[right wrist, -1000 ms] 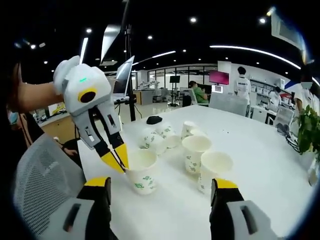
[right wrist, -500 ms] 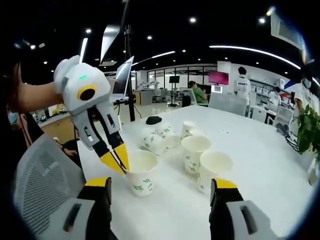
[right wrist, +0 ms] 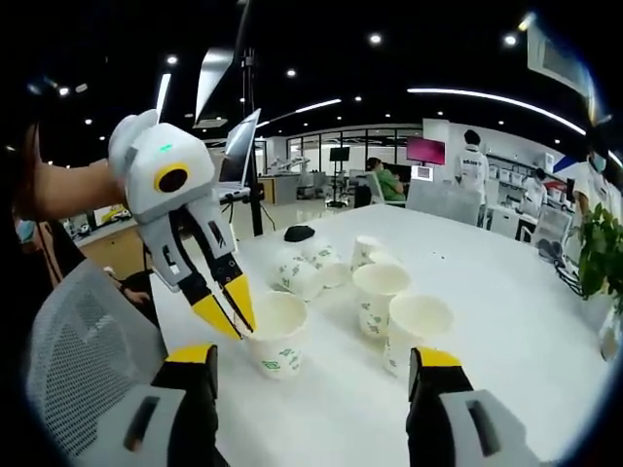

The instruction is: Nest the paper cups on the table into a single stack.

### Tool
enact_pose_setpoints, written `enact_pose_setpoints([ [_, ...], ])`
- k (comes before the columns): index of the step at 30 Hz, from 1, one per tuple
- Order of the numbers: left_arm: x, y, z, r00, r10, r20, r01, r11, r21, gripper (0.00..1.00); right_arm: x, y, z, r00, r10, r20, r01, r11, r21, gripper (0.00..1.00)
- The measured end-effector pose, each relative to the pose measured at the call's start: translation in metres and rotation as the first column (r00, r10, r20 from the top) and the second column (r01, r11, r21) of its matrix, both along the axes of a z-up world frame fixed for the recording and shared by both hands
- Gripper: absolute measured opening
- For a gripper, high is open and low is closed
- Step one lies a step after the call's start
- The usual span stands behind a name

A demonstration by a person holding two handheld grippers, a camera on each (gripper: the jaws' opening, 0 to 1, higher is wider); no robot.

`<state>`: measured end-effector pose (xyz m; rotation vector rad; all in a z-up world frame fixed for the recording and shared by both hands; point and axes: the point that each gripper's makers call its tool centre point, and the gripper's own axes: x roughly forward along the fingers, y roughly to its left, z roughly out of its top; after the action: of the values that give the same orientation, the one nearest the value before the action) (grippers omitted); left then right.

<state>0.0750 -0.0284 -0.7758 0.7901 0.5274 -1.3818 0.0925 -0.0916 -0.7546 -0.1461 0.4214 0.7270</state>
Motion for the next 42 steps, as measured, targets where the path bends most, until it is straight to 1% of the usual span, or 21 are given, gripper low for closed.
enact_pose_setpoints([
  [2,0.002,0.000,0.003,1.000,0.022,-0.005,-0.022,0.999,-0.027,0.07,0.000,0.000,0.001,1.000,-0.002,0.002,0.002,1.000,0.002,0.81],
  [4,-0.001,-0.004,0.010,0.998,0.052,-0.043,-0.055,0.995,-0.084,0.11,0.001,-0.001,0.001,1.000,-0.006,0.003,0.006,1.000,0.003,0.81],
  [6,0.001,-0.005,0.015,0.995,0.082,-0.058,-0.089,0.989,-0.120,0.14,0.001,-0.002,0.002,1.000,-0.008,0.002,0.008,1.000,0.006,0.81],
  [8,0.005,-0.002,0.018,0.992,0.112,-0.054,-0.118,0.985,-0.128,0.16,0.001,-0.002,0.002,1.000,-0.009,0.001,0.009,1.000,0.006,0.80],
  [10,0.008,0.000,0.019,0.988,0.140,-0.065,-0.148,0.979,-0.142,0.18,0.001,-0.003,0.003,1.000,-0.010,0.001,0.010,1.000,0.004,0.80],
  [12,0.010,0.001,0.024,0.982,0.169,-0.079,-0.181,0.968,-0.176,0.22,0.002,-0.004,0.004,1.000,-0.011,0.001,0.011,1.000,0.004,0.79],
  [14,0.013,0.003,0.027,0.977,0.195,-0.090,-0.210,0.955,-0.209,0.23,0.003,-0.005,0.005,1.000,-0.012,0.001,0.012,1.000,0.004,0.79],
  [16,0.015,0.006,0.030,0.965,0.229,-0.124,-0.253,0.936,-0.242,0.25,0.004,-0.007,0.005,1.000,-0.010,-0.001,0.010,1.000,-0.003,0.77],
  [18,0.017,0.008,0.033,0.959,0.248,-0.138,-0.277,0.921,-0.272,0.32,0.005,-0.011,0.001,1.000,-0.003,-0.011,0.002,0.999,-0.041,0.73],
  [19,0.017,0.010,0.033,0.955,0.255,-0.148,-0.288,0.916,-0.281,0.34,0.006,-0.013,0.000,1.000,0.005,-0.007,-0.006,0.998,-0.069,0.72],
  [21,0.017,0.014,0.033,0.949,0.273,-0.158,-0.308,0.907,-0.287,0.38,0.008,-0.014,0.001,1.000,0.009,-0.001,-0.009,0.998,-0.069,0.70],
  [23,0.017,0.017,0.035,0.941,0.293,-0.171,-0.333,0.893,-0.303,0.39,0.011,-0.015,0.003,1.000,0.018,0.004,-0.017,0.997,-0.080,0.69],
  [26,0.019,0.021,0.038,0.932,0.318,-0.176,-0.360,0.873,-0.329,0.41,0.017,-0.016,0.004,0.999,0.043,0.022,-0.040,0.992,-0.120,0.66],
  [27,0.019,0.022,0.041,0.928,0.328,-0.178,-0.371,0.863,-0.344,0.43,0.018,-0.016,0.004,0.998,0.049,0.026,-0.045,0.991,-0.129,0.65],
  [30,0.020,0.026,0.044,0.918,0.350,-0.188,-0.396,0.839,-0.373,0.51,0.023,-0.015,0.006,0.998,0.063,0.032,-0.058,0.988,-0.146,0.62],
  [31,0.020,0.028,0.045,0.912,0.361,-0.196,-0.410,0.829,-0.381,0.53,0.026,-0.014,0.006,0.997,0.071,0.035,-0.065,0.987,-0.150,0.62],
  [34,0.020,0.033,0.047,0.903,0.379,-0.204,-0.430,0.811,-0.397,0.57,0.030,-0.012,0.007,0.995,0.093,0.036,-0.086,0.983,-0.164,0.58],
  [36,0.019,0.036,0.050,0.900,0.387,-0.200,-0.436,0.798,-0.416,0.59,0.034,-0.012,0.004,0.995,0.099,0.030,-0.092,0.979,-0.181,0.55],
  [37,0.019,0.038,0.052,0.897,0.395,-0.196,-0.441,0.789,-0.428,0.61,0.035,-0.012,0.003,0.994,0.105,0.029,-0.098,0.977,-0.189,0.54],
  [40,0.019,0.042,0.055,0.890,0.411,-0.199,-0.456,0.771,-0.444,0.68,0.039,-0.013,0.001,0.993,0.115,0.028,-0.107,0.972,-0.208,0.51],
  [42,0.017,0.045,0.056,0.886,0.419,-0.198,-0.461,0.764,-0.452,0.70,0.042,-0.014,-0.001,0.992,0.123,0.032,-0.113,0.968,-0.225,0.50],
])
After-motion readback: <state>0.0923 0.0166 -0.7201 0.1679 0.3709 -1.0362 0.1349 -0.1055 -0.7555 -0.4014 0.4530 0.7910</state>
